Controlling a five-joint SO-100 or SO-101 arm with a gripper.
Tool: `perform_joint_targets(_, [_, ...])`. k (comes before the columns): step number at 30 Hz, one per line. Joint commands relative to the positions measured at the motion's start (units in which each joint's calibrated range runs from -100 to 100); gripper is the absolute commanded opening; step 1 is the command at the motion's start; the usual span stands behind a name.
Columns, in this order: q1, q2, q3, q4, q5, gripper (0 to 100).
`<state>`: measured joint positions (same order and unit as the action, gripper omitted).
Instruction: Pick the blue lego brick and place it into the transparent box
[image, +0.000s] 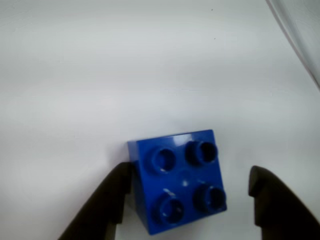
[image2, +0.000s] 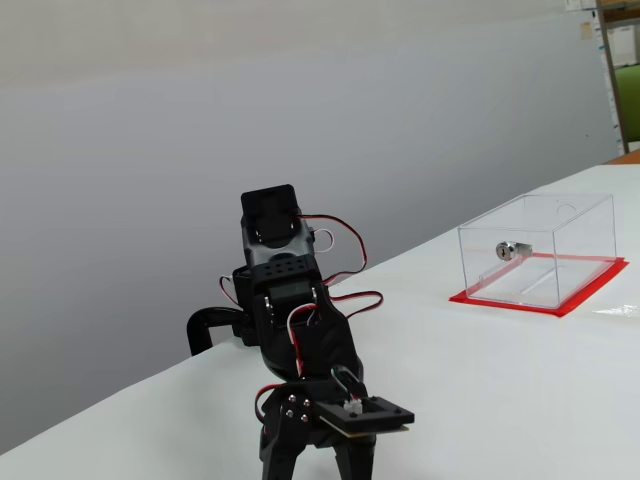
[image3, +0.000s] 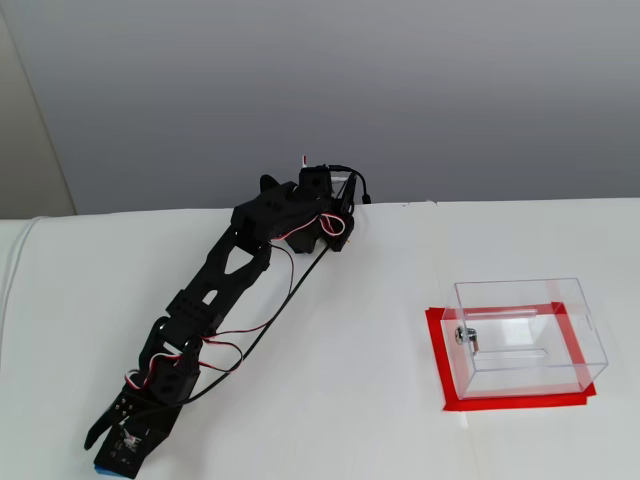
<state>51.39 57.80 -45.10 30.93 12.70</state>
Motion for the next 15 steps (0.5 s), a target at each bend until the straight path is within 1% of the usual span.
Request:
perform_joint_targets(1, [0.77,-1.5,-2.46,-0.12,0.14,26])
perform_joint_targets(15, [0.92,-1.67,-2.73,1.53,0.19,26])
